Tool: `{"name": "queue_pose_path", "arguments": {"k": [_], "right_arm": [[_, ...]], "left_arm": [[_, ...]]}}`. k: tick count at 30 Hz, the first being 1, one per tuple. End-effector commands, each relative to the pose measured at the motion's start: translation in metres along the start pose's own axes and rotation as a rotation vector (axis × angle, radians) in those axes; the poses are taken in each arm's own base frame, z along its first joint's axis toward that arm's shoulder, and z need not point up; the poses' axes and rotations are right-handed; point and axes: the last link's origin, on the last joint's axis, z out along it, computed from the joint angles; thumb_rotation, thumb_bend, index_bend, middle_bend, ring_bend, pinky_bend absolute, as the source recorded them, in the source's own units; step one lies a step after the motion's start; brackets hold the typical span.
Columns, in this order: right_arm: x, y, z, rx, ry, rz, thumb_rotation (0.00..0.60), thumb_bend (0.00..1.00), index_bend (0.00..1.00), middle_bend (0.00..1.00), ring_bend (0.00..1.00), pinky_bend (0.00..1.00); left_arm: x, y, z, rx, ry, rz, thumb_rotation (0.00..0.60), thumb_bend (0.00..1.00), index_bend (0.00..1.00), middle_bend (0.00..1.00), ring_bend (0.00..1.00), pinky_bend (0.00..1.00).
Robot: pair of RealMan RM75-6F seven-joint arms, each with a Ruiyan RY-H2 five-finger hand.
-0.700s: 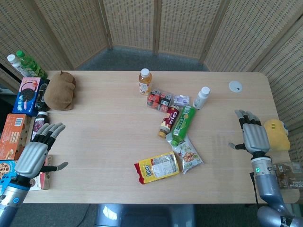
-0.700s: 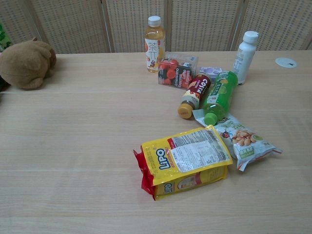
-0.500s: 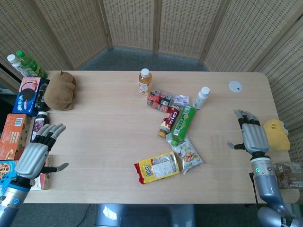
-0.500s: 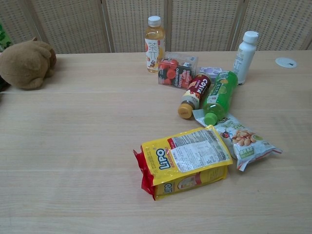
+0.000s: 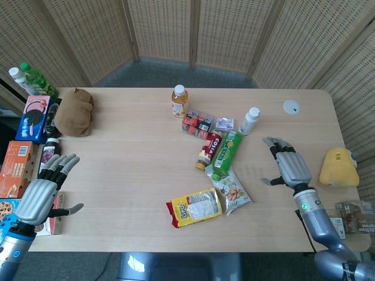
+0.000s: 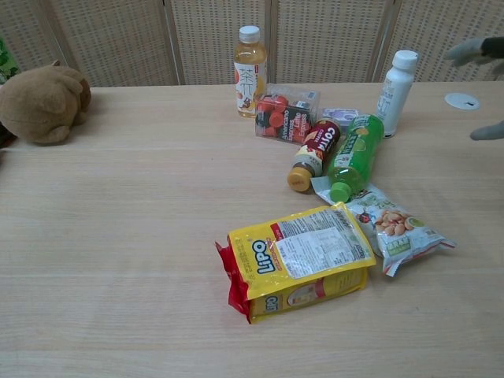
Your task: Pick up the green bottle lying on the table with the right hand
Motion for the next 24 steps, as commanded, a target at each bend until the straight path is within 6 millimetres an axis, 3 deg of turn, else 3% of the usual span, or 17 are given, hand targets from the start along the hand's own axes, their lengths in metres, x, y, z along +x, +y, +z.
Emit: {"name": "queue_pose_path", "arguments": {"k": [1,5,12,24], "right_arm": [[-0.009,-0.018,0.019,0.059,-0.063,0.01,0.6,0.62,0.0,0.08,0.0,0.0],[-0.02,-0.036,0.038,0.111,-0.106,0.011,0.6,0.74,0.0,0.08,0.0,0.0],[-0.038,-0.058,0.064,0.152,-0.19,0.001,0.6,0.8,0.0,0.09,0.0,0.0],[-0.068,-0.083,0.096,0.173,-0.31,-0.06,0.6,0.79,0.0,0.09,0.0,0.0]], "left_arm": [[0.0,-0.001,0.0,0.002,-0.001,-0.001,0.6,0.0,0.0,0.0,0.0,0.0],[-0.002,-0.004,0.001,0.006,-0.008,0.0,0.6,0.0,0.0,0.0,0.0,0.0],[-0.005,-0.008,0.004,0.011,-0.019,0.0,0.6,0.0,0.0,0.0,0.0,0.0],[-0.006,-0.013,0.004,0.017,-0.02,-0.004,0.6,0.0,0.0,0.0,0.0,0.0]]}}
